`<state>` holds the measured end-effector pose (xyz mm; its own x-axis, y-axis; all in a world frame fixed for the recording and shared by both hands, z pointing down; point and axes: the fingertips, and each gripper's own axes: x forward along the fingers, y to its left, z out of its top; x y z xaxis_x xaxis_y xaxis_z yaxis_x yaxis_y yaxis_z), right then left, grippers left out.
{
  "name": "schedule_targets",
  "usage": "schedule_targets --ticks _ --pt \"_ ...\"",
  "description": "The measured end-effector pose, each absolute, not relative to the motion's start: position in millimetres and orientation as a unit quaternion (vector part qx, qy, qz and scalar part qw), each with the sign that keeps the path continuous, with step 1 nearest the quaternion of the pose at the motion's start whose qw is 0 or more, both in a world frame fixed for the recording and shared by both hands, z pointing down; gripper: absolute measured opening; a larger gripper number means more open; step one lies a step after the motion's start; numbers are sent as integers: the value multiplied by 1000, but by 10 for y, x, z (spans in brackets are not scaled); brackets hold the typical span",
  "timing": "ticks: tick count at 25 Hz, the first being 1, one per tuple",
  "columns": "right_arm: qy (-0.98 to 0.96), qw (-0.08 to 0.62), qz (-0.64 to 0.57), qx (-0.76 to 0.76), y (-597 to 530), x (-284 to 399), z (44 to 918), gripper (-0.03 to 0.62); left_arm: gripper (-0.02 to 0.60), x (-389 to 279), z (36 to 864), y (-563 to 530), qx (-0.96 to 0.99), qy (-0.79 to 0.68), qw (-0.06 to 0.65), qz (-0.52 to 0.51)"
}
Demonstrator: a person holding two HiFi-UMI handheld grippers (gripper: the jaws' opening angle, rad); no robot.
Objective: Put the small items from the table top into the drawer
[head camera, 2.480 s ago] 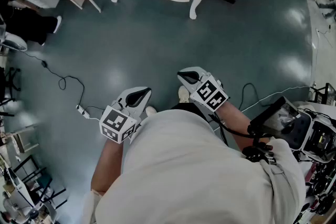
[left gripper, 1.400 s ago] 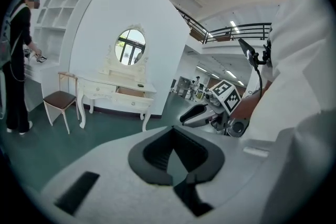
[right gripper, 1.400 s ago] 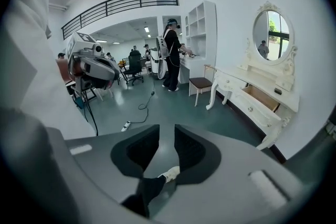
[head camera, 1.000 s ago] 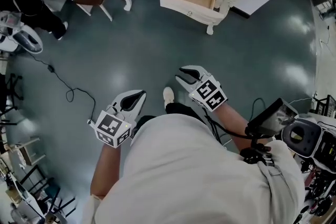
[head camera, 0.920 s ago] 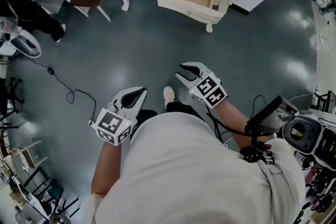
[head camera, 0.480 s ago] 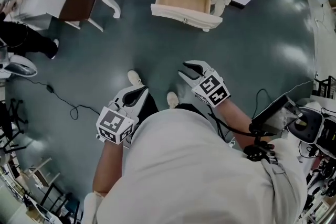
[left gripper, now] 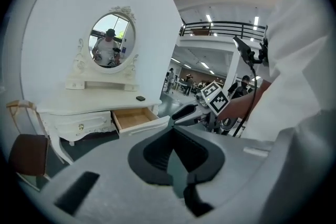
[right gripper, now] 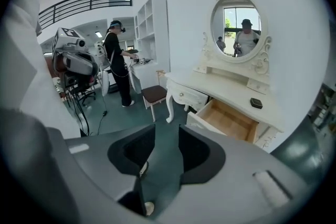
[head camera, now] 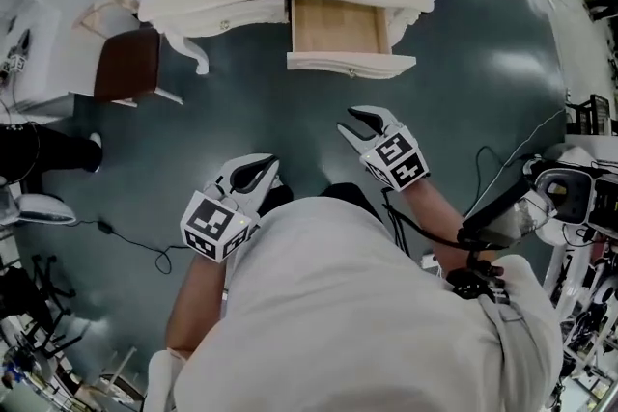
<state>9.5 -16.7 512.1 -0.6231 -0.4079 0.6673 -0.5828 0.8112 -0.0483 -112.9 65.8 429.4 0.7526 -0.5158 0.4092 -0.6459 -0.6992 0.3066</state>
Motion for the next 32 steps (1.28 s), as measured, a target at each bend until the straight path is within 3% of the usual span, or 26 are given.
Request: schedule_targets --ticks 6,12,18,32 --pt "-867 323 152 347 -793 -134 5132 160 2 -1712 4442 250 917 -284 225 169" --pt "-840 328 155 404 -1637 214 5189 183 2 -1806 4409 -319 916 -294 230 149" --pt "-816 341 158 439 -2667 692 5352 197 2 -1729 4214 -972 910 -320 220 147" --pt "-785 352 201 469 -4512 1519 6071 306 2 -1243 4227 -2146 882 -366 234 181"
